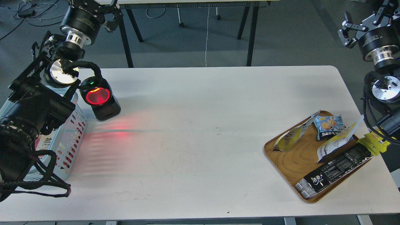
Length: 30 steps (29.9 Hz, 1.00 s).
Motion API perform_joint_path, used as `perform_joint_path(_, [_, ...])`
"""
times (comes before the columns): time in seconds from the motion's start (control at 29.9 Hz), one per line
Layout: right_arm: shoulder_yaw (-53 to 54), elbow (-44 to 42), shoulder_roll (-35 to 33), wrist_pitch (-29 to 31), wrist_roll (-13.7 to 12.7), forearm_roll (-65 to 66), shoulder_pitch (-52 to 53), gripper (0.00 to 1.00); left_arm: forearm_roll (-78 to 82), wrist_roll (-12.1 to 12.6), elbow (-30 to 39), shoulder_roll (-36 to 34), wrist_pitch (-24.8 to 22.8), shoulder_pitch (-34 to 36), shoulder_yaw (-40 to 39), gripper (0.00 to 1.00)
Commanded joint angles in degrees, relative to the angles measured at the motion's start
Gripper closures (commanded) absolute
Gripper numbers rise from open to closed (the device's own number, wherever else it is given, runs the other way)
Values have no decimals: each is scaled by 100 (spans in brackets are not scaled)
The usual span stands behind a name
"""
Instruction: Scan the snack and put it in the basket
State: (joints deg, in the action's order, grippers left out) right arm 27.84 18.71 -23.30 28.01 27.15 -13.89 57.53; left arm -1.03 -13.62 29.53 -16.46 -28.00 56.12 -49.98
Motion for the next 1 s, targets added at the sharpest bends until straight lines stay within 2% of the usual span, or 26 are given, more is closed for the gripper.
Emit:
perform_joint_path(0.0, [11, 10, 1, -1, 1, 0, 30, 1, 6, -53, 17, -6, 14, -22, 6, 0])
perform_joint_path(0.13, [-33, 141, -69, -1, -26, 0, 56, 1, 6, 9, -18, -6, 14, -40, 6, 0])
perform_joint_path(0.3, [-182, 554, -331, -1, -26, 105, 415, 1, -2, -26, -18, -6, 23, -40, 6, 0])
perform_joint_path(0.47, [-420, 1213, -850, -1, 1, 992, 1022, 1, -2, -18, -9, -50, 0, -136, -3, 0])
perform_joint_path(0.57, [-455, 1933, -1333, -1, 1, 1493, 1190, 1, -2, -9, 44, -129, 0, -154, 6, 0])
perform_joint_path(0.67, [-630, 2373, -1501, -1, 9, 2212, 1478, 1, -2, 9, 44, -173, 0, -189, 15, 0])
perform_joint_path(0.87, [-2026, 3348, -1685, -1, 45, 2838, 2629, 1, -2, 0, 157, -182, 0, -198, 6, 0])
perform_joint_path(0.97, [-2940, 3911, -1721, -1, 85, 3750, 3508, 1, -2, -17, 184, -191, 0, -215, 6, 0])
